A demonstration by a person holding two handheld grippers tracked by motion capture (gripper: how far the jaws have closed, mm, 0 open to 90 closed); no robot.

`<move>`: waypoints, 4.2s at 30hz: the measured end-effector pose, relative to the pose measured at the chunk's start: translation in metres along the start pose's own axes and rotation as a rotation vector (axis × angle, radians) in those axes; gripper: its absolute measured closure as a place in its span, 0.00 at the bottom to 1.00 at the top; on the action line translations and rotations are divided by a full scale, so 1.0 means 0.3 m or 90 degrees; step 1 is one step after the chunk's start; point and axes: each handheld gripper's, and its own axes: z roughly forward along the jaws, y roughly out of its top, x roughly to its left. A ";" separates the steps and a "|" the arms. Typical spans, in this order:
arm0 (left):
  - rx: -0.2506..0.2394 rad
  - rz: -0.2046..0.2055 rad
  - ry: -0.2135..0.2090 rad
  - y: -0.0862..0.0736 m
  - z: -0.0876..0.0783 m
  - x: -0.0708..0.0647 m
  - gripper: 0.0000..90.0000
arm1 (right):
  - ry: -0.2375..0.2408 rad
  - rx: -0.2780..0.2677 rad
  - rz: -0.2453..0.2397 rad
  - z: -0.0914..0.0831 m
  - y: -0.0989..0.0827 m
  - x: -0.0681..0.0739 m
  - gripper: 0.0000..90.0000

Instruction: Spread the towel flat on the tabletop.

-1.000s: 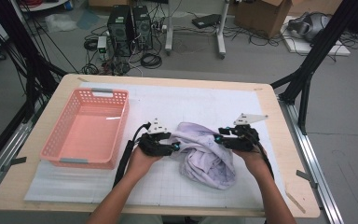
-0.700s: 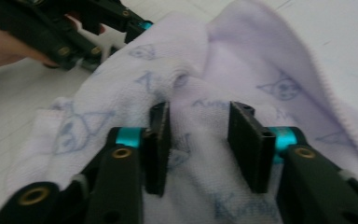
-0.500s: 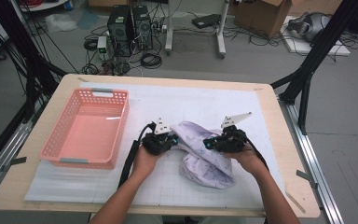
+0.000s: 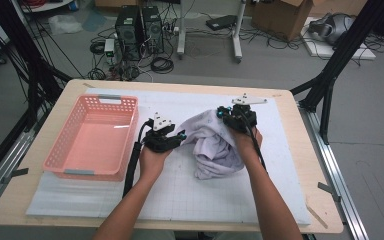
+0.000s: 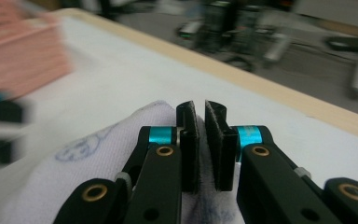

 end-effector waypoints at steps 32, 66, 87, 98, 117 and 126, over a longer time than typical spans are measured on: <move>0.112 0.085 -0.203 -0.051 0.149 -0.249 0.87 | 0.108 0.095 0.104 -0.256 -0.388 -0.082 0.99; 0.089 0.017 -0.147 -0.179 -0.124 -0.121 0.89 | -0.024 -0.010 0.069 -0.134 -0.081 -0.055 0.97; 0.014 0.075 -0.177 -0.024 -0.072 -0.121 0.48 | 0.091 -0.040 0.067 -0.194 -0.138 -0.031 0.70; 0.094 0.097 -0.166 -0.053 0.076 -0.178 0.67 | 0.022 0.041 0.108 -0.255 -0.342 -0.131 0.74; 0.001 -0.007 -0.114 -0.047 -0.076 -0.109 0.84 | 0.132 0.048 0.073 -0.169 -0.326 -0.005 0.97; -0.014 -0.064 -0.183 -0.092 -0.203 -0.145 0.84 | 0.073 -0.031 0.059 -0.360 -0.280 -0.068 0.98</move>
